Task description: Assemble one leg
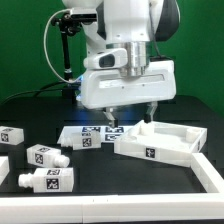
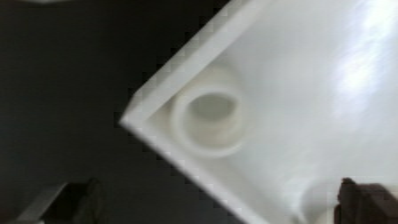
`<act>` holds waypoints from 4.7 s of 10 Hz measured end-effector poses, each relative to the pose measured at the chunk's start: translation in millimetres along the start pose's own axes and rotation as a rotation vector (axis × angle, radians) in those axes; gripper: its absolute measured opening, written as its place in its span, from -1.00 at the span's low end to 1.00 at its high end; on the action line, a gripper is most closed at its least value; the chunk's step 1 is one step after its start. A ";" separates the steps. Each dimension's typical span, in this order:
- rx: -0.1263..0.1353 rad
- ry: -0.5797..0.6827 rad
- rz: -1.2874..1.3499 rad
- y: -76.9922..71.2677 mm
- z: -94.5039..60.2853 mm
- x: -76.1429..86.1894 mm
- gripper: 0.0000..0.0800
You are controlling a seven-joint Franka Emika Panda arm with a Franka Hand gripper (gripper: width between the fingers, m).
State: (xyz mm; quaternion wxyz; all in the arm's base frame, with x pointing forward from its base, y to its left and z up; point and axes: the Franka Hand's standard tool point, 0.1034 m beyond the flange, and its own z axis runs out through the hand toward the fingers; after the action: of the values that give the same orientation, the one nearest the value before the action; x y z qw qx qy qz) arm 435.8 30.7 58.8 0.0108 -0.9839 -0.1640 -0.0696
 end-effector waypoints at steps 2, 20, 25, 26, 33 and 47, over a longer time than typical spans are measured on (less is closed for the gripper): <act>0.002 -0.002 -0.005 -2.4 1.0 0.1 0.62; 0.029 -0.184 0.847 -29.2 42.5 -49.8 0.31; 0.026 -0.187 0.858 -26.5 42.9 -52.1 -0.83; 0.025 -0.186 0.860 -24.0 42.8 -52.5 -0.85; 0.108 -0.135 0.465 54.9 7.8 4.2 -0.86; 0.141 -0.222 0.433 88.8 32.4 62.9 -0.86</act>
Offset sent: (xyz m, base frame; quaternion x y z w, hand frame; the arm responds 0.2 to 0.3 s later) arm 0.0054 -0.0415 -0.0159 0.0029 -0.0898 0.2140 0.9727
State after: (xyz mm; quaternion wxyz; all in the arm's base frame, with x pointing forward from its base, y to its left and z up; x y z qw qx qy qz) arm 527.9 -31.7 35.6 0.0760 -0.9945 0.0461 0.0545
